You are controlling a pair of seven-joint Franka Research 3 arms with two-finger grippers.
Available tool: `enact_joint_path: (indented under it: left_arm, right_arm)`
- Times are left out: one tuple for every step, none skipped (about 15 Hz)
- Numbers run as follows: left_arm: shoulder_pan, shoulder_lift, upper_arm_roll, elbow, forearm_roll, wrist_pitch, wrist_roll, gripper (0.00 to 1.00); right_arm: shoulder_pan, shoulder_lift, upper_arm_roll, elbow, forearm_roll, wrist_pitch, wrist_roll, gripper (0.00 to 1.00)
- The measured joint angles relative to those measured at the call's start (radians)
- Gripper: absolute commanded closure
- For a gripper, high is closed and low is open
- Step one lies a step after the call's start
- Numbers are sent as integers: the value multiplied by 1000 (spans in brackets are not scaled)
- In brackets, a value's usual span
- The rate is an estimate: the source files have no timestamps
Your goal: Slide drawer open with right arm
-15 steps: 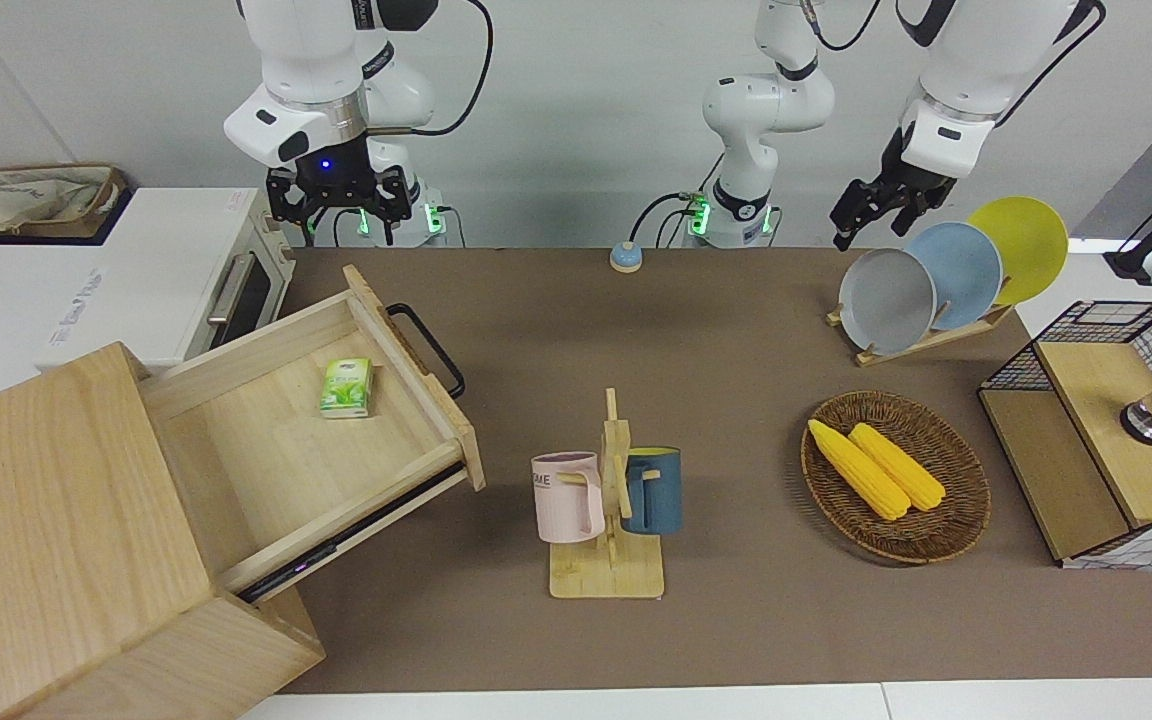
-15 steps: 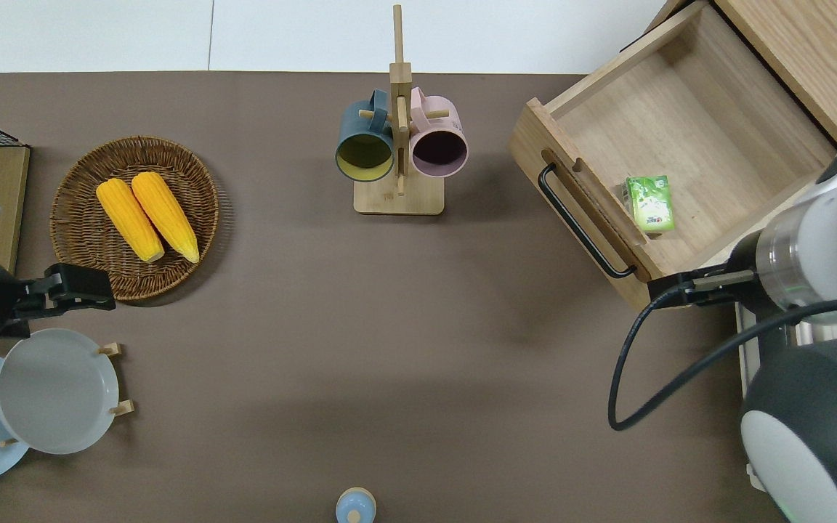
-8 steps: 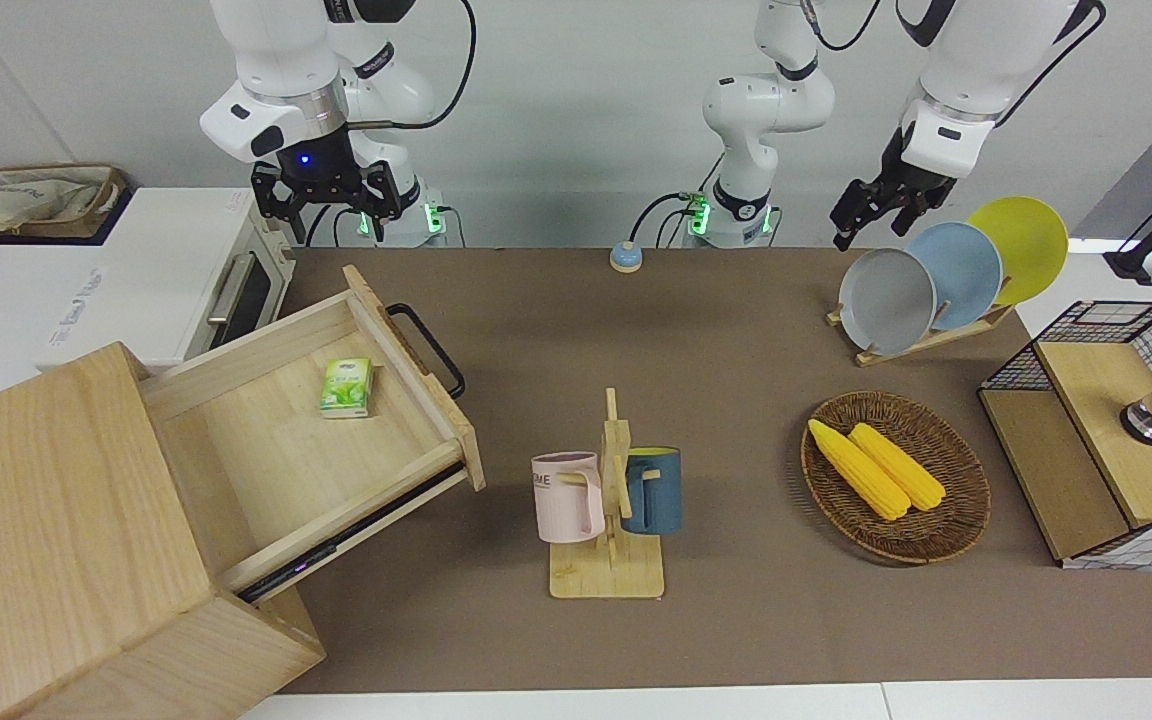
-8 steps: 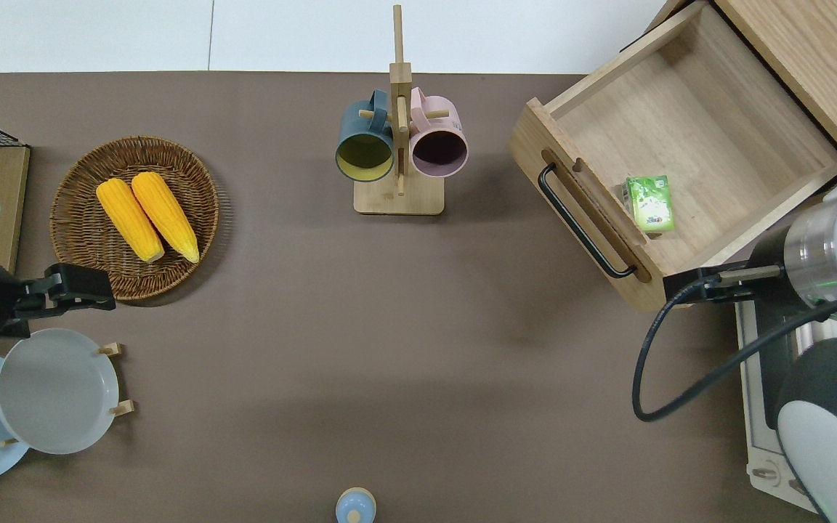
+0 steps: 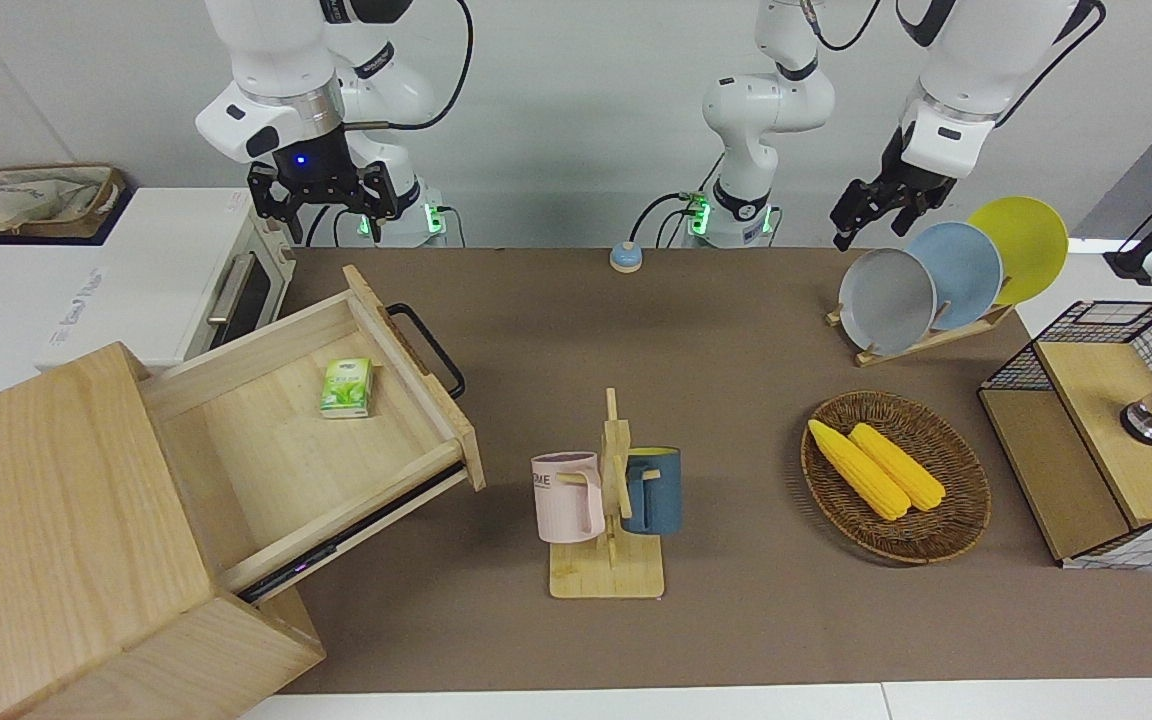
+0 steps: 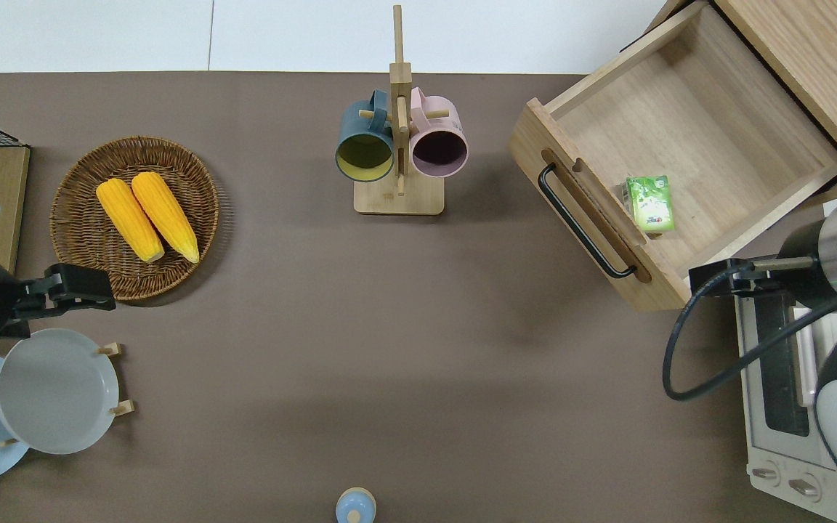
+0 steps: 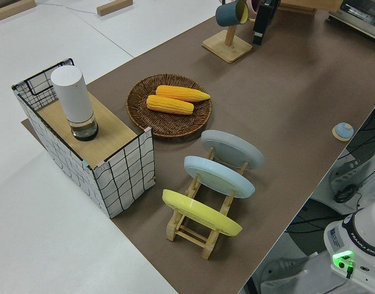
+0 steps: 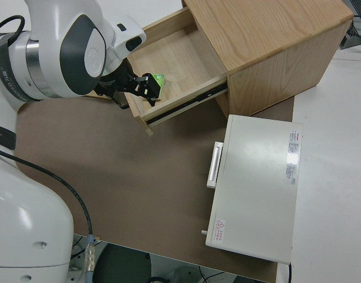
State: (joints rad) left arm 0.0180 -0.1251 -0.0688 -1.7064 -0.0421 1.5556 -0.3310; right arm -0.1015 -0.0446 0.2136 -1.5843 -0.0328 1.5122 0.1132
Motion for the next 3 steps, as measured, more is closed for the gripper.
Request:
enact_joint_path:
  left_arm:
    - [0,0,0,0,0,0,0,7]
    - [0,0,0,0,0,0,0,7]
    - [0,0,0,0,0,0,0,7]
  right_arm:
    - [-4,0,0,0,10,0,0,11]
    - [-7,0,0,0,15,0,0,11]
    - [-8,0,0,0,16,0,0,11]
